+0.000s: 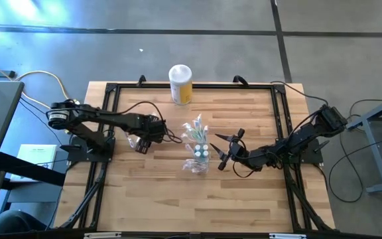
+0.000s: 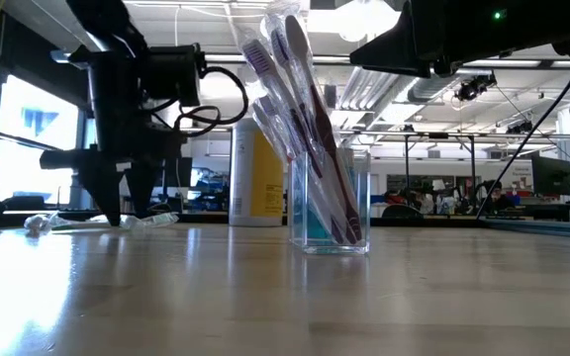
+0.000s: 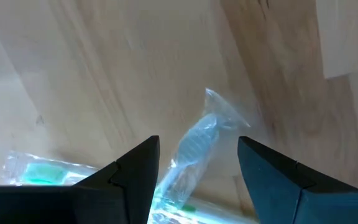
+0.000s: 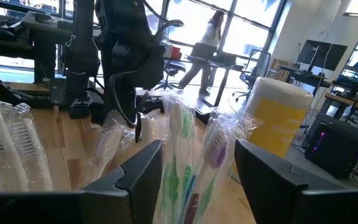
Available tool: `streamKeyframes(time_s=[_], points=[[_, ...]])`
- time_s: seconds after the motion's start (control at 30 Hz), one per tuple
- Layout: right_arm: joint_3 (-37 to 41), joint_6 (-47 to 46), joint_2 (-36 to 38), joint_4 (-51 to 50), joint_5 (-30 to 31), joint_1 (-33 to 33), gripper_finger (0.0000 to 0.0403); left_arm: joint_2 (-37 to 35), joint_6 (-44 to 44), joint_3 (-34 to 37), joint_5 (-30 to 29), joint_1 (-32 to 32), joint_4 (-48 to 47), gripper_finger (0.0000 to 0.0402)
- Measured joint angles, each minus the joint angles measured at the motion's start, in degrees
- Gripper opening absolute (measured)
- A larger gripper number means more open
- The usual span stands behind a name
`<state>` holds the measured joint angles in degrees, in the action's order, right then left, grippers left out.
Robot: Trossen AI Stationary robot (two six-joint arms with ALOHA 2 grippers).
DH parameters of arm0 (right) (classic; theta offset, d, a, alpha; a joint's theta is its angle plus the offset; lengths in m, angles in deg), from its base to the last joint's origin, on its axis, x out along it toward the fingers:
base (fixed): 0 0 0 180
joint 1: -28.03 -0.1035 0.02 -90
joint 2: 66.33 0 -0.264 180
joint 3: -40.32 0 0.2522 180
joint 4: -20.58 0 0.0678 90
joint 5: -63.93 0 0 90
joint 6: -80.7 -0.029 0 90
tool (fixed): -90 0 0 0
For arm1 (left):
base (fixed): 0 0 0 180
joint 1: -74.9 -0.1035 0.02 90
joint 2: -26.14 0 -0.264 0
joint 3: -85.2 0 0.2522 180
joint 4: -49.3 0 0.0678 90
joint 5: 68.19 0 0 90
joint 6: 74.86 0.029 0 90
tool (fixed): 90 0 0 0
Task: Pick & Place toothbrushing station
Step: Put the green toothbrush into the transparent organizer
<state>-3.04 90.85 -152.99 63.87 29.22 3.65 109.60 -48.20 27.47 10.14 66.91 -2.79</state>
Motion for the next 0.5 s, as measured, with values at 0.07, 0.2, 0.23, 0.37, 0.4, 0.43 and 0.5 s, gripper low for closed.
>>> streamKeyframes(time_s=[0.07,0.2,0.23,0.37,0.4,0.43,0.5], points=[[0.0,0.0,0.0,0.0,-0.01,0.0,0.0194,0.0,-0.15,0.52,0.06,0.01,0.17,0.0209],[0.0,-0.04,0.0,0.02,-1.75,0.02,0.0193,0.0,-0.28,0.78,0.21,0.01,0.3,0.0209],[0.0,-0.04,0.0,0.03,-2.19,0.02,0.0194,0.0,-0.28,0.78,0.21,0.01,0.17,0.0209],[0.0,-0.06,0.0,0.02,-3.2,0.02,0.0194,0.0,-1.72,0.81,0.23,-0.31,0.14,0.0209],[0.0,-0.07,0.0,0.02,-3.2,0.02,0.0193,0.0,-2.08,0.81,0.45,-0.7,0.1,0.0209],[0.0,-0.07,0.0,0.02,-3.2,0.02,0.0193,0.0,-2.56,0.81,0.78,-1.16,0.08,0.0209],[0.0,-0.06,0.0,0.02,-3.2,0.02,0.0194,0.0,-2.89,0.81,1.41,-2.44,0.16,0.0209]])
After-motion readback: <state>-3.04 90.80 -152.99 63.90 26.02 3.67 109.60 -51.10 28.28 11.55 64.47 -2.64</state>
